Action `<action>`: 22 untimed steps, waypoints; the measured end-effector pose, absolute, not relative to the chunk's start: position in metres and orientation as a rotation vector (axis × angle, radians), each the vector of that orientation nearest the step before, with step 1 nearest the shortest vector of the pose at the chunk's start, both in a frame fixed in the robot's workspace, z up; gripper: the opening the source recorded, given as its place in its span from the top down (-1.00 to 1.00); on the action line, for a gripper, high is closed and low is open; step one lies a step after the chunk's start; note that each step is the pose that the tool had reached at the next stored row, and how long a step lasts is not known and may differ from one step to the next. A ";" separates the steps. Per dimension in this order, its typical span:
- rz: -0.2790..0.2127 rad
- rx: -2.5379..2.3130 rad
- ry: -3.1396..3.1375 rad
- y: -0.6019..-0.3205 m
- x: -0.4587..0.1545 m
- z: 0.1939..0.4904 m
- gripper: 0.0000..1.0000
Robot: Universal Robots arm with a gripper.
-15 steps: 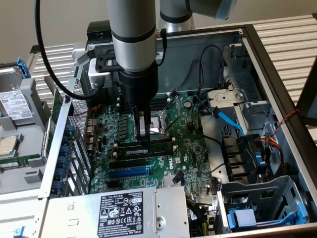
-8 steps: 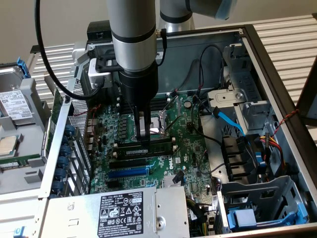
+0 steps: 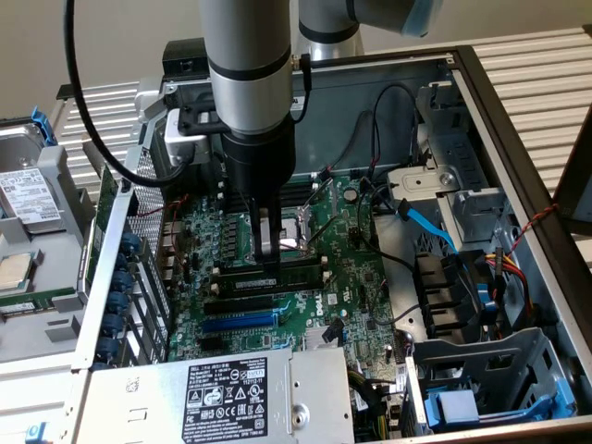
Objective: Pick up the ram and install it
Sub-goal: 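Press down the ram until it locks into place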
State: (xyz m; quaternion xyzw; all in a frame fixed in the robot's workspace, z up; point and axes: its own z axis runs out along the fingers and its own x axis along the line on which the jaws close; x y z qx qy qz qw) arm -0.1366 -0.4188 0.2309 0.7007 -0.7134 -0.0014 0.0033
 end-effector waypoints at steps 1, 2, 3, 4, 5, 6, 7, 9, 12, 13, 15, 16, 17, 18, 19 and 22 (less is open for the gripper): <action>-0.005 2.197 -2.237 -0.419 -0.137 0.231 0.79; -0.005 2.197 -2.237 -0.419 -0.137 0.231 0.79; -0.005 2.197 -2.237 -0.419 -0.137 0.231 0.79; -0.005 2.197 -2.237 -0.419 -0.137 0.231 0.79; -0.005 2.197 -2.237 -0.419 -0.137 0.231 0.79; -0.006 2.197 -2.237 -0.419 -0.137 0.231 0.79; -0.006 2.197 -2.237 -0.419 -0.137 0.230 0.79; -0.006 2.197 -2.237 -0.419 -0.137 0.230 0.79; -0.007 2.198 -2.238 -0.419 -0.137 0.228 0.79; -0.007 2.198 -2.238 -0.419 -0.137 0.228 0.79; -0.007 2.198 -2.238 -0.419 -0.137 0.228 0.79; -0.007 2.198 -2.238 -0.419 -0.137 0.227 0.79; -0.007 2.198 -2.238 -0.419 -0.137 0.227 0.79; -0.007 2.198 -2.238 -0.419 -0.137 0.227 0.79; -0.008 2.198 -2.238 -0.419 -0.137 0.227 0.79; -0.009 2.199 -2.239 -0.419 -0.137 0.227 0.79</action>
